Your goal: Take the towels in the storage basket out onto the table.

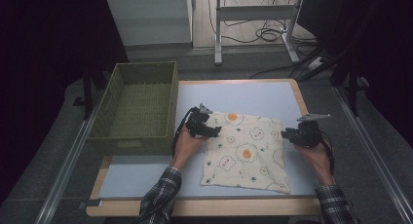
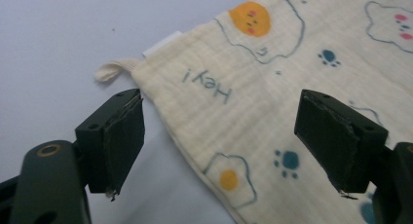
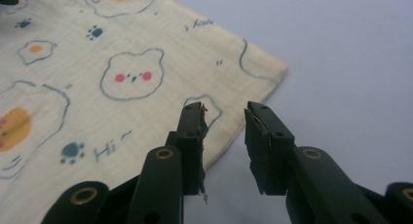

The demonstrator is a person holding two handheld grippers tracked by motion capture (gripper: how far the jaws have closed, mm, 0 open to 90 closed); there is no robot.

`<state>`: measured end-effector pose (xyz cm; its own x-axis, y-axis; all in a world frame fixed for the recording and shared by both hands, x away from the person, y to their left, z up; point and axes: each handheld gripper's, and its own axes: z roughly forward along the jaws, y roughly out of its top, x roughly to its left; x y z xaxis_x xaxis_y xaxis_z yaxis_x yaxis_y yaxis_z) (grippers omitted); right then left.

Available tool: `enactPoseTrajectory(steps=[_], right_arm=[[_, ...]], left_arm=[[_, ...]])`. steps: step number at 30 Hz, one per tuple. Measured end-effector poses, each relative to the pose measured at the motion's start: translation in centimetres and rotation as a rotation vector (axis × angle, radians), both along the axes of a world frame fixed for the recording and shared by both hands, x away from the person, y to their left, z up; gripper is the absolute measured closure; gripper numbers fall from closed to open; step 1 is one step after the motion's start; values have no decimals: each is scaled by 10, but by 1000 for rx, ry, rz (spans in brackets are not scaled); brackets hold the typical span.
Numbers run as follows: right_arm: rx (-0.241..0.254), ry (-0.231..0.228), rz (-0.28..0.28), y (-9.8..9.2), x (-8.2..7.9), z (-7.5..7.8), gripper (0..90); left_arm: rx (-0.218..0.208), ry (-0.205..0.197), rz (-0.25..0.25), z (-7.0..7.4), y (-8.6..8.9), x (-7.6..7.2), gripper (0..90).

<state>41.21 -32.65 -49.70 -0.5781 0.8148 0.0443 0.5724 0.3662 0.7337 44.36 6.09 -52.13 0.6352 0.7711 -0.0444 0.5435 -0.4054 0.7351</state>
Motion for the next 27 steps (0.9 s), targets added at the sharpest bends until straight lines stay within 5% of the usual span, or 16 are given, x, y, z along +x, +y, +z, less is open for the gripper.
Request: enactPoseTrajectory(steps=[3,9,19,27], right_arm=[[-26,-27,-19,2,10,0,688],[1,-31,-80,1,32,2,698],[-7,17,-95,10,60,-10,673],[-67,28,-99,15,67,-18,696]], left_arm=[[6,6,10,0,0,7,219],[-9,6,43,3,5,23,282],[-13,24,102,-3,10,48,423],[18,32,104,-14,5,56,476]])
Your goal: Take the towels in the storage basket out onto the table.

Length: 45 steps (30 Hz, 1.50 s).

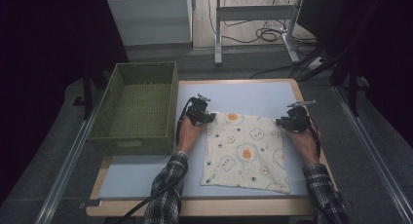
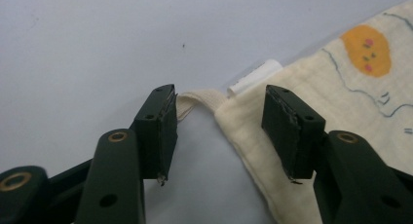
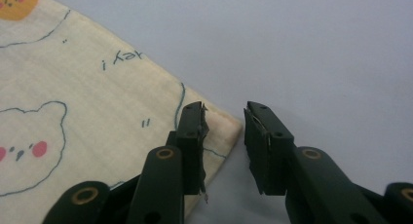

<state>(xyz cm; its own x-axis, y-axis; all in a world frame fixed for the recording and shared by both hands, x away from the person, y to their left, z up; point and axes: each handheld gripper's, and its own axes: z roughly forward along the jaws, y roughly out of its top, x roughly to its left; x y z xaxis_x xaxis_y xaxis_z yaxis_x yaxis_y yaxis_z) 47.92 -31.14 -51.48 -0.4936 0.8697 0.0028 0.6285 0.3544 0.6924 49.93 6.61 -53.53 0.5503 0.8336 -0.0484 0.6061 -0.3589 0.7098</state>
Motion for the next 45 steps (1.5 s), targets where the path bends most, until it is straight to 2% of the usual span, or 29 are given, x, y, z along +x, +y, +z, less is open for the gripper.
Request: enactPoseTrajectory(steps=[3,4,7,9,10,12,14,18,19,20,22,25,28,29,30,31,32,35,39,45], right_arm=[[7,11,2,0,0,0,783],[14,16,8,0,0,0,831],[3,17,11,3,-2,1,868],[-16,14,12,6,-2,2,876],[-30,8,13,7,-1,3,877],[-27,-2,10,7,1,7,878],[-34,-15,-5,5,4,12,879],[-65,-46,-14,7,12,26,880],[-64,-62,-16,7,13,30,880],[-44,-80,-29,7,14,39,879],[-22,-90,-31,8,12,48,879],[-34,-96,-5,7,3,50,879],[-11,-96,5,1,-12,47,878],[-11,-96,5,1,-12,47,878],[-8,-96,16,-5,-21,46,877],[-8,-96,16,-5,-21,46,877],[-8,-91,28,-7,-28,45,877],[-21,-97,45,-9,-39,46,876],[-3,-100,59,-11,-54,46,877],[18,-98,105,-15,-84,40,878]], left_arm=[[-33,13,4,-1,0,0,563],[-39,17,8,-1,0,0,638],[-84,45,-21,-1,2,-2,832],[-86,57,-27,0,2,-2,876],[-75,52,-32,2,2,-2,883],[-60,10,-11,5,3,-3,887],[-74,-11,7,7,4,-3,889],[-55,-76,30,22,5,0,891],[-63,-89,31,30,5,1,890],[-75,-83,26,34,6,1,889],[-69,-97,23,41,7,-4,888],[-51,-105,12,42,7,-16,888],[-52,-97,-5,36,7,-29,884],[-52,-97,-5,36,7,-29,885],[-29,-104,-24,32,5,-40,885],[-29,-104,-24,32,5,-40,884],[-21,-116,-32,32,3,-49,885],[-15,-129,-45,32,0,-62,885],[-26,-117,-77,30,0,-78,882],[-68,-117,-112,28,9,-104,882]])
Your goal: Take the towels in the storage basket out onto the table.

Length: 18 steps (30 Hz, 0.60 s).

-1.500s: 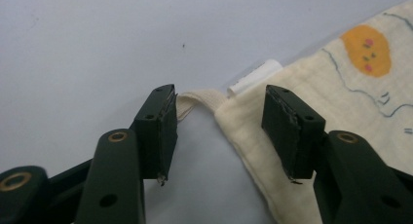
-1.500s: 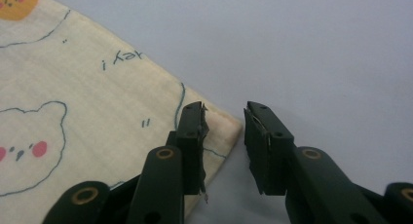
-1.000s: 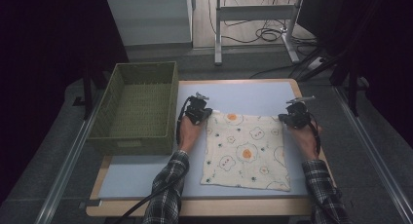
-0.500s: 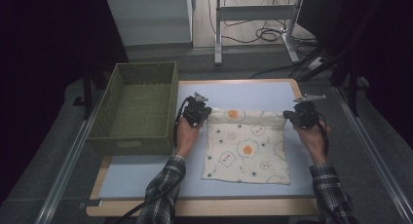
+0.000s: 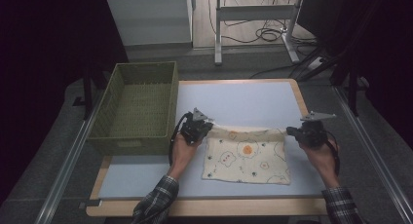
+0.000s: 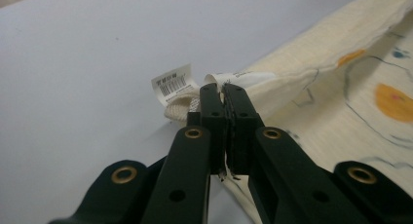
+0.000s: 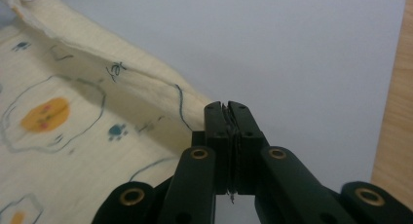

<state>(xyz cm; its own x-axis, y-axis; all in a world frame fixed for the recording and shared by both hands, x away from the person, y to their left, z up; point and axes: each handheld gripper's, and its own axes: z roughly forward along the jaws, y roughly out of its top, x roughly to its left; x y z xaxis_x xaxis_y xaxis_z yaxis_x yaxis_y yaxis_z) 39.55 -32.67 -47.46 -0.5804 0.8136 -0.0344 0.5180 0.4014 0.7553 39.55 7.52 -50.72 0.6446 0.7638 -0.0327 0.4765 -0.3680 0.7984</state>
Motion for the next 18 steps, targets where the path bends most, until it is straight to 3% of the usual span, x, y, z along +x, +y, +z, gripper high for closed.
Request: enactPoseTrajectory(steps=[6,8,18], right_arm=[[4,-16,35,-3,-34,-1,877],[8,-14,45,-4,-48,-1,877],[38,-4,96,-6,-91,-13,876]], left_arm=[[15,-20,-24,-3,2,-23,881],[17,-30,-43,-3,3,-38,880],[-22,-27,-106,-4,15,-77,879]])
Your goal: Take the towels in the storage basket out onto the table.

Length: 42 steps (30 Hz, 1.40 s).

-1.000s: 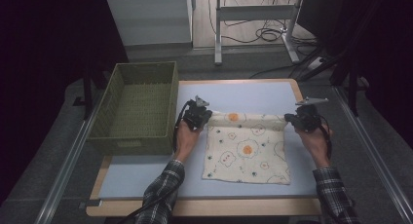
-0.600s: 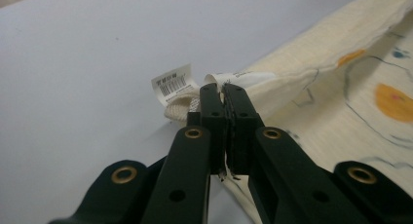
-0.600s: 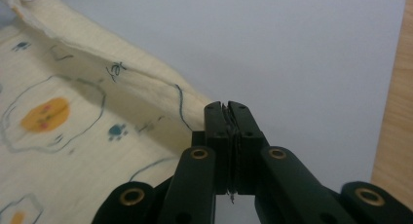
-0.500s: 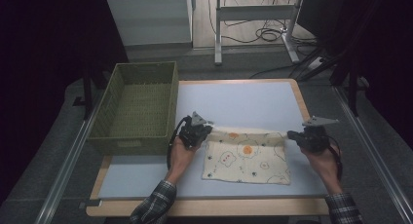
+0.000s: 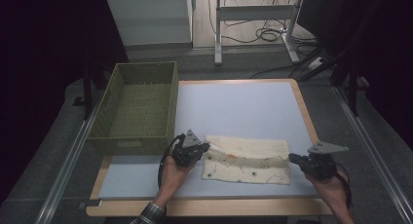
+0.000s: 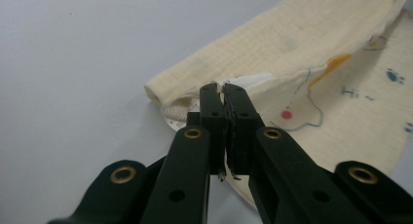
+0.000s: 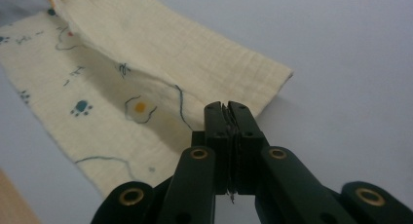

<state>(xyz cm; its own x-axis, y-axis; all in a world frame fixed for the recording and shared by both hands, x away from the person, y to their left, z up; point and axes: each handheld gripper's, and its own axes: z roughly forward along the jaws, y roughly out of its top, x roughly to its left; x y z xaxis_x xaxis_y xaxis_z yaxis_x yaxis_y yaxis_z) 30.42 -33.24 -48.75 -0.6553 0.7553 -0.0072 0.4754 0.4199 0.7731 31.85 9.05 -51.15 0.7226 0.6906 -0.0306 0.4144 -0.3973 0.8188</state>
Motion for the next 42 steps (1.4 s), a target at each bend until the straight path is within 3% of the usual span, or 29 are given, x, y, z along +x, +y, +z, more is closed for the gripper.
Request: enactPoseTrajectory(steps=[11,18,21,26,27,31,34,42], right_arm=[[12,8,31,-1,-30,-12,872],[18,17,47,-1,-42,-20,869],[31,23,46,-3,-47,-24,869],[44,38,55,-6,-51,-28,860],[46,40,54,-6,-52,-29,842],[75,45,48,-13,-57,-27,740],[74,35,36,-17,-58,-23,715],[62,31,-8,-15,-30,-15,652]], left_arm=[[-26,9,-43,-13,5,-33,878],[-31,25,-63,-18,8,-44,878],[-72,34,-66,-20,12,-50,881],[-50,55,-91,-24,14,-57,866],[-52,62,-96,-25,16,-58,841],[-77,97,-76,-24,27,-58,595],[-81,103,-58,-22,33,-57,499],[-53,104,12,-9,35,-32,472]])
